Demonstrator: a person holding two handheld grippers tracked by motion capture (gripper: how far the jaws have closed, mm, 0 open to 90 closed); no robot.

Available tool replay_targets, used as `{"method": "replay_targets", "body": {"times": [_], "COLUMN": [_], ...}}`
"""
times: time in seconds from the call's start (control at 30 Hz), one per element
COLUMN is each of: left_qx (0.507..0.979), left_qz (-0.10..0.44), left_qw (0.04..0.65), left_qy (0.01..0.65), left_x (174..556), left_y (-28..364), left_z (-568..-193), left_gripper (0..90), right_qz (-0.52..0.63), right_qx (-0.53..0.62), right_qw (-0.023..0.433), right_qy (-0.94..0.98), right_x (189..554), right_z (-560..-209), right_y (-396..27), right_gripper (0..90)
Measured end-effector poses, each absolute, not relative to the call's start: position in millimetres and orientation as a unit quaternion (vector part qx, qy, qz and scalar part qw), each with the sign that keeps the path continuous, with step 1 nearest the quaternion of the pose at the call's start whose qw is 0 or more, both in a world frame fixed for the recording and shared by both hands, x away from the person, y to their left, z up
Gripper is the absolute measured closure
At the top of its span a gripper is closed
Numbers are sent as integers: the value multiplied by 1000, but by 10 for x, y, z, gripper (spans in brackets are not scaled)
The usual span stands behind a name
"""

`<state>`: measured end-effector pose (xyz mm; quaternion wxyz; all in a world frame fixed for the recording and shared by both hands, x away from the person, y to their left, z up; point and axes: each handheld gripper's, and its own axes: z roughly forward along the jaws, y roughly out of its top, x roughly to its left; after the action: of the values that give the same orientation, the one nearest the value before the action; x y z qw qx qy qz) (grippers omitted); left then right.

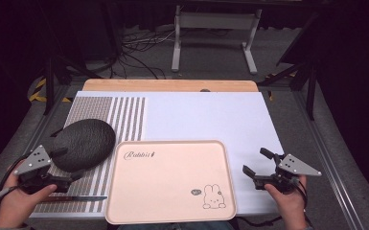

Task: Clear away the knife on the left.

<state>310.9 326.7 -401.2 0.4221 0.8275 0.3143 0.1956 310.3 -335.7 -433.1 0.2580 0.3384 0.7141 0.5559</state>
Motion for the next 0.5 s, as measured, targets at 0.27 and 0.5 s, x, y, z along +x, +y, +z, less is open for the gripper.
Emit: {"method": "replay_targets", "body": {"times": [0.27,0.5], "left_qx": [869,894], "left_qz": [164,153], "left_qw": [356,306], "left_qy": [302,290], "left_x": [3137,3179], "left_y": [3308,3302], "left_z": [-3936,-3845], "left_gripper": [67,72], "right_qz": [558,556], "right_qx": [338,339], "right_qw": [260,258], "right_qy": [712,714], "right_x": [3103,3105], "right_z": [-4332,-4342], "right_y": [-3352,-3349], "right_gripper": [65,65]}}
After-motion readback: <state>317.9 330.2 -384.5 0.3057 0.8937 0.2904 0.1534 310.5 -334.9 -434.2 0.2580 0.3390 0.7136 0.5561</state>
